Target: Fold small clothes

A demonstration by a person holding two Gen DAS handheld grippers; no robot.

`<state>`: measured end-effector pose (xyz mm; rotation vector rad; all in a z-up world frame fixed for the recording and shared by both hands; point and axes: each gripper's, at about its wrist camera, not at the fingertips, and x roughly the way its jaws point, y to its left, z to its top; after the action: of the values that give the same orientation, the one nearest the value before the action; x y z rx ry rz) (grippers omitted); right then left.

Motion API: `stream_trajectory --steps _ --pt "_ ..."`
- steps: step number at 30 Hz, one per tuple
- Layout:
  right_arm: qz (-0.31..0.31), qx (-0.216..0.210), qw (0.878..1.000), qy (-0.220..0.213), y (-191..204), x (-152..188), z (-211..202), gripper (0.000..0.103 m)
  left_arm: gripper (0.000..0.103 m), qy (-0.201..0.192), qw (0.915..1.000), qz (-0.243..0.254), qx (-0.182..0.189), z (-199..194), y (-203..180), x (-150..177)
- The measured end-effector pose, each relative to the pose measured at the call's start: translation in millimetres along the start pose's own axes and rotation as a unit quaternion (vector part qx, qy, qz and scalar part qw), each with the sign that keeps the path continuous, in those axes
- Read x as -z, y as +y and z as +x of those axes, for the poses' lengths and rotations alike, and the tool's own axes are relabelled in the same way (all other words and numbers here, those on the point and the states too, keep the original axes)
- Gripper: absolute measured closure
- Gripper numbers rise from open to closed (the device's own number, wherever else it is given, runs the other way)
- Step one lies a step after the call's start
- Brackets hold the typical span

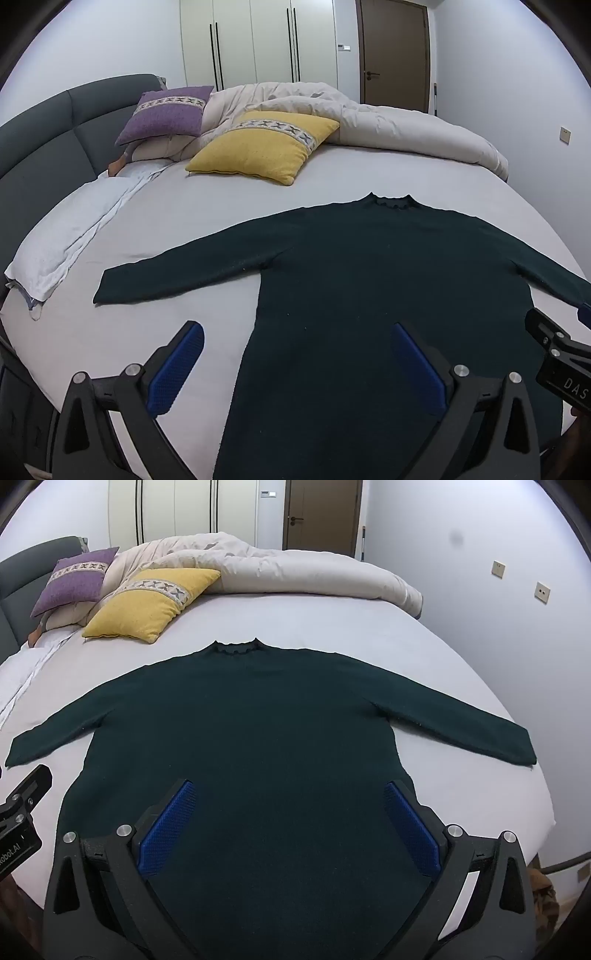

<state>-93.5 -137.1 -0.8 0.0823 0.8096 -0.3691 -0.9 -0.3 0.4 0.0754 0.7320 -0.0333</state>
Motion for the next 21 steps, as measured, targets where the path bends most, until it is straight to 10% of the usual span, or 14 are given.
stream_trajectory --steps 21 --pt "-0.006 0.005 1.0 -0.006 4.6 6.1 -4.5 0.0 0.0 0.002 1.0 0.002 -0.006 -0.1 2.0 2.0"
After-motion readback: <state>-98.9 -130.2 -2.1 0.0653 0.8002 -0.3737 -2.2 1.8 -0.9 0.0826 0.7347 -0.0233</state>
